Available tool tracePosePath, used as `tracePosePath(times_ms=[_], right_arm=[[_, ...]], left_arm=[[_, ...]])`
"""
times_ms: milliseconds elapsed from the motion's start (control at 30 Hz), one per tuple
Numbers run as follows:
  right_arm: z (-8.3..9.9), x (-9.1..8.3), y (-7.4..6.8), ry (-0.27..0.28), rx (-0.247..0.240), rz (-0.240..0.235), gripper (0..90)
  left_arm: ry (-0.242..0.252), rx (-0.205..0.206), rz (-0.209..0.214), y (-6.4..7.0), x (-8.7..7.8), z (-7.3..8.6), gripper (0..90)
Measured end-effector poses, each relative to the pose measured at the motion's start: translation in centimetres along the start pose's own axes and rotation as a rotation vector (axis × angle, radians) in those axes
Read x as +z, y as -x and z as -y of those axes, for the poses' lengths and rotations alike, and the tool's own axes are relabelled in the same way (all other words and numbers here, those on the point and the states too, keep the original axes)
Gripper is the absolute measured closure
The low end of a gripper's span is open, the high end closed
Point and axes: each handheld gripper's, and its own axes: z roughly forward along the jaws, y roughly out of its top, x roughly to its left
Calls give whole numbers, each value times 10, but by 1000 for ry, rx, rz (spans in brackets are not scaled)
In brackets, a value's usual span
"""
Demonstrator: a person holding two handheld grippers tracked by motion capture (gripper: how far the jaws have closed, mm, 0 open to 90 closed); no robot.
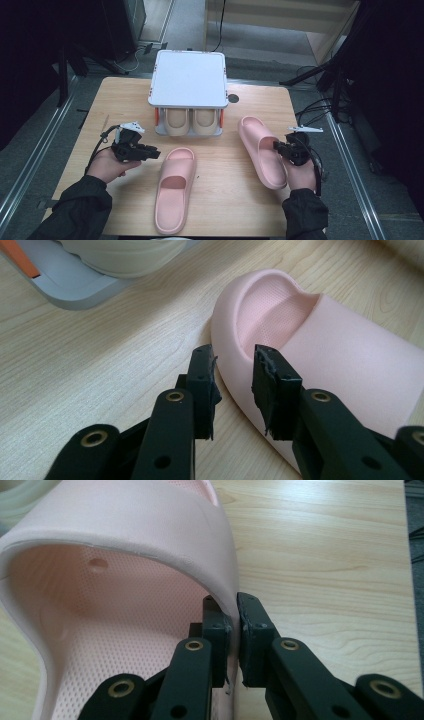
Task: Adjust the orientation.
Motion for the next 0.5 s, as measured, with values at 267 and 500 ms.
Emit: tracePosePath(times_ms=[267,500], right_arm=[[17,-3,-30,-21,-46,-53,844],[31,2,-70,-67,-164,-83,840]], left_arm=[[-14,13,-6,-1,3,5,735],[-5,45,-7,2,4,9,735]])
